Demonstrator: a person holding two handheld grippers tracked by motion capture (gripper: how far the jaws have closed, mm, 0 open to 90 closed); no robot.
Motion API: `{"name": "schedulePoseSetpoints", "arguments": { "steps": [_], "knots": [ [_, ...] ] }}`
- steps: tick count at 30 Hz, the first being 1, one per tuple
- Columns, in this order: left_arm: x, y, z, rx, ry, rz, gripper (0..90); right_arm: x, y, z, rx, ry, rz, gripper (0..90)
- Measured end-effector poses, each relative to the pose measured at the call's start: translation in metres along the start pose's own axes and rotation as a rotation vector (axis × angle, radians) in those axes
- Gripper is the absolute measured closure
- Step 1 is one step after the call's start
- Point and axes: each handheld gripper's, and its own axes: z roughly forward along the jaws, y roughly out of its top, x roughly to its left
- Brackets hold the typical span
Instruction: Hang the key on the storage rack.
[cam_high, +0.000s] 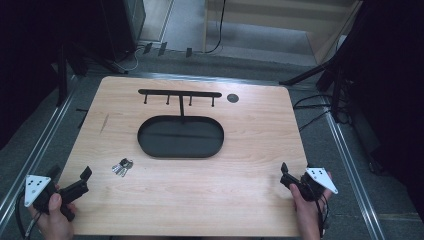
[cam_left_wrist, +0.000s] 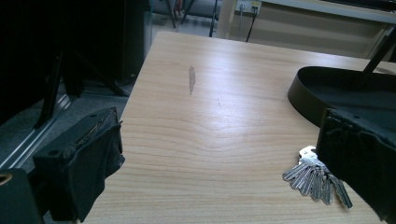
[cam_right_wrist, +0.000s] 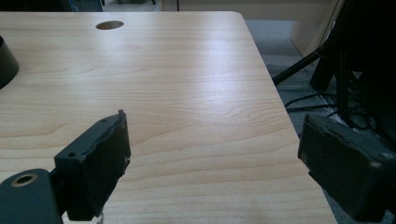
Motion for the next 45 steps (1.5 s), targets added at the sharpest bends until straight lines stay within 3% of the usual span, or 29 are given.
{"name": "schedulePoseSetpoints", "arguments": {
  "steps": [3, 5, 6, 10, 20, 25, 28, 31, 32, 33, 38, 40, 42, 45],
  "knots": [
    [0.0, 0.001, 0.001, 0.012, -0.018, -0.003, 0.8, 0.0, 0.0, 0.0, 0.0, 0.001, 0.002, 9.3],
    [-0.001, 0.003, 0.004, 0.046, -0.045, 0.025, 0.8, 0.0, 0.0, 0.0, -0.001, 0.001, 0.003, 9.3],
    [-0.004, 0.004, 0.007, 0.076, -0.057, 0.058, 0.9, 0.0, 0.0, 0.0, -0.001, 0.002, 0.005, 9.3],
    [-0.007, 0.006, 0.01, 0.11, -0.06, 0.09, 0.8, -0.001, 0.0, 0.0, -0.001, 0.001, 0.006, 9.3],
    [-0.007, 0.015, 0.008, 0.14, -0.039, 0.104, 0.9, 0.0, 0.0, 0.0, 0.0, 0.0, 0.003, 9.3],
    [-0.008, 0.032, 0.011, 0.232, -0.037, 0.17, 0.9, 0.0, 0.0, 0.0, 0.0, 0.001, 0.004, 9.4],
    [-0.006, 0.04, 0.012, 0.253, -0.051, 0.172, 0.9, 0.0, 0.0, 0.0, -0.001, 0.002, 0.005, 9.4],
    [-0.003, 0.051, 0.014, 0.297, -0.051, 0.18, 0.9, 0.0, 0.0, 0.0, 0.0, 0.002, 0.009, 9.4],
    [-0.003, 0.057, 0.015, 0.334, -0.049, 0.188, 0.9, -0.001, 0.0, 0.0, -0.002, 0.002, 0.009, 9.4],
    [-0.003, 0.057, 0.015, 0.334, -0.049, 0.188, 0.9, -0.001, 0.0, 0.0, -0.002, 0.002, 0.009, 9.4],
    [-0.009, 0.071, 0.02, 0.419, -0.058, 0.229, 0.9, -0.001, 0.0, 0.0, 0.0, 0.003, 0.012, 9.5],
    [-0.01, 0.072, 0.021, 0.435, -0.061, 0.237, 0.9, -0.001, 0.0, 0.0, 0.0, 0.003, 0.012, 9.4],
    [-0.013, 0.074, 0.021, 0.447, -0.038, 0.263, 0.9, -0.001, 0.0, 0.0, -0.001, 0.004, 0.013, 9.4],
    [-0.014, 0.08, 0.022, 0.453, -0.026, 0.247, 1.2, -0.001, 0.0, 0.0, -0.003, 0.004, 0.015, 9.4]
  ]
}}
